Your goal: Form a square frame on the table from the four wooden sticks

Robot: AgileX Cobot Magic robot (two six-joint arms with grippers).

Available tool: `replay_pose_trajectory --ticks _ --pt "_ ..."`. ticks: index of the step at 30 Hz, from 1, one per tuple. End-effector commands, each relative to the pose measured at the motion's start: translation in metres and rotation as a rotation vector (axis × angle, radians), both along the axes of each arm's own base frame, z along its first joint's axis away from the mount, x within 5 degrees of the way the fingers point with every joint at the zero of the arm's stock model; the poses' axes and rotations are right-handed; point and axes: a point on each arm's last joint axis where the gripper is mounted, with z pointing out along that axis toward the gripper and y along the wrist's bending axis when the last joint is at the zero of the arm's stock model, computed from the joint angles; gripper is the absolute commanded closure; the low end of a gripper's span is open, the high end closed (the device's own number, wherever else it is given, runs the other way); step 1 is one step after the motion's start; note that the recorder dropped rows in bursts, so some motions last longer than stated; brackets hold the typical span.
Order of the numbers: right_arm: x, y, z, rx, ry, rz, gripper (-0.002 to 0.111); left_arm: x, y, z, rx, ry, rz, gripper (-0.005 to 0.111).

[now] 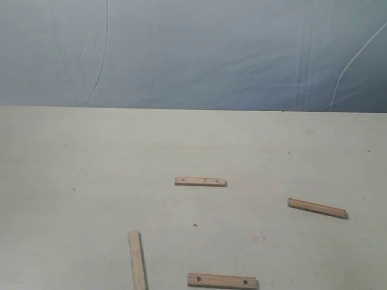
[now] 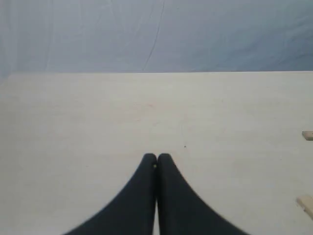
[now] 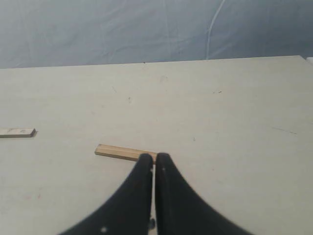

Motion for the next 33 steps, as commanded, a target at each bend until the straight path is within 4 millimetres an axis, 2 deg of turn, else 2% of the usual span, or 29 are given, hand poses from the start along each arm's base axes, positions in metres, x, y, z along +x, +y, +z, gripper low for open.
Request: replay_pose_trajectory --ticks 1,8,12,14,16,18,21,23,25,30,33 --pt "0.000 0.000 -0.001 0.002 -0.007 -0.001 0.105 0.001 -0.001 0.016 0.013 -0.188 -0.010 0.107" --pt "0.000 0.000 -0.001 0.002 -0.007 -0.001 0.105 -0.008 0.005 0.056 -0.403 -0.627 0.000 0.107" --pt "0.000 0.000 -0.001 0.002 -0.007 -0.001 0.105 -0.013 0.007 0.065 -0.683 -0.714 -0.059 0.107" --pt "0.000 0.000 -0.001 0.002 -0.007 -0.001 0.105 -0.016 0.006 0.071 -0.638 -0.769 -0.084 0.107" --pt "0.000 0.000 -0.001 0.002 -0.007 -0.001 0.105 -0.020 0.001 0.092 -0.558 -0.791 -0.128 0.107" --pt "0.000 0.000 -0.001 0.002 -0.007 -0.001 0.105 -0.015 -0.005 0.115 -0.495 -0.748 -0.169 0.107" --pt "0.000 0.000 -0.001 0.002 -0.007 0.001 0.105 0.005 -0.014 0.143 -0.451 -0.649 -0.224 0.107" --pt "0.000 0.000 -0.001 0.002 -0.007 0.001 0.105 0.024 -0.019 0.153 -0.415 -0.569 -0.248 0.107" --pt "0.000 0.000 -0.001 0.002 -0.007 0.001 0.105 0.049 -0.025 0.159 -0.411 -0.475 -0.280 0.107" --pt "0.000 0.000 -0.001 0.002 -0.007 0.001 0.105 0.112 -0.044 0.173 -0.381 -0.405 -0.442 0.107" --pt "0.000 0.000 -0.001 0.002 -0.007 0.001 0.105 0.150 -0.045 0.173 -0.343 -0.288 -0.409 0.107"
